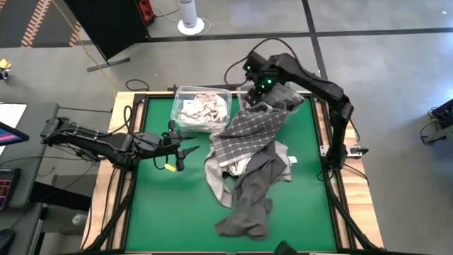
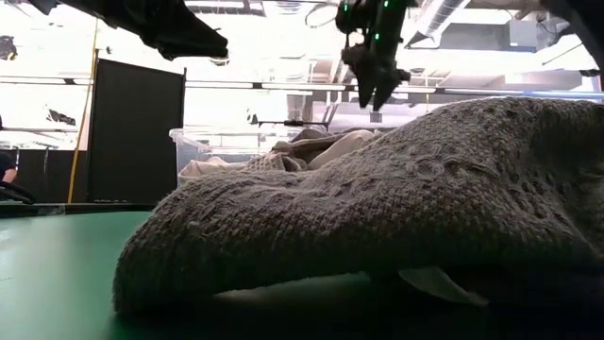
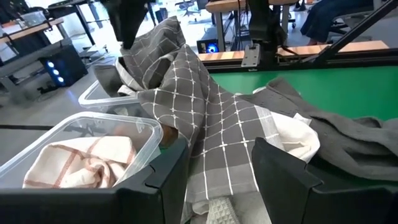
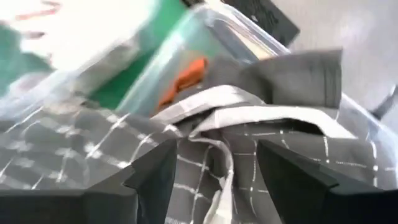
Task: Sort towels by color in basket
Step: Put the black striped microfiber towel into the right transparent bin
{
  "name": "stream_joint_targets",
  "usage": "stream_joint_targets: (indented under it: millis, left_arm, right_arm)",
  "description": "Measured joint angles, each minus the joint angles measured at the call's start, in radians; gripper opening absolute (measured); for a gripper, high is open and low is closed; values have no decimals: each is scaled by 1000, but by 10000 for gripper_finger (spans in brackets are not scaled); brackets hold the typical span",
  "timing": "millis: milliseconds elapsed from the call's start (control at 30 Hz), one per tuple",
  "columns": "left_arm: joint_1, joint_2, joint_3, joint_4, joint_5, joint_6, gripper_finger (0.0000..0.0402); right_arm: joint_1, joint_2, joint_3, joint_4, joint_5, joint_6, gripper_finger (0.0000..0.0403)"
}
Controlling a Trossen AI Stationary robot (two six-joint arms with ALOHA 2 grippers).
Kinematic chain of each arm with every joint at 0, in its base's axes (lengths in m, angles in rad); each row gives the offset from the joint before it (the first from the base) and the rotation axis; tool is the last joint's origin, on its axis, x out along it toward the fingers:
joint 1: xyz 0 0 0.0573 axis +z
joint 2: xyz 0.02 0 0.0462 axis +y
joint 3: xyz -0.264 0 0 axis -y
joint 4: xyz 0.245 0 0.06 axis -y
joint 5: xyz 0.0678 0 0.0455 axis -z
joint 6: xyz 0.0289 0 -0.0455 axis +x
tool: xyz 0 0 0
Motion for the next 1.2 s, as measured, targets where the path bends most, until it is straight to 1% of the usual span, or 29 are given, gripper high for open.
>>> stream_joint_targets:
  millis: [133, 233, 333, 433, 600, 1000, 1200]
  left_arm:
    - [0, 0, 0, -11, -1, 6, 169]
    - [0, 0, 0, -8, -1, 8, 169]
    - [0, 0, 0, 0, -1, 7, 169]
    - [0, 0, 0, 0, -1, 3, 169]
    - [-2, 0, 0, -10, 9, -26, 169]
    - [-40, 0, 0, -31, 10, -46, 169]
    - [-40, -2, 0, -43, 10, -34, 169]
  right_arm:
    - [134, -33, -7, -3, 4, -219, 266]
    - [248, -33, -8, 22, -1, -373, 266]
    - [341, -25, -10, 99, -1, -471, 265]
    - [394, -6, -20, 144, 18, -515, 265]
    - [396, 66, -22, 117, 26, -543, 265]
    - [299, 212, -20, 123, 27, -593, 265]
    - [317, 273, -21, 100, 24, -612, 264]
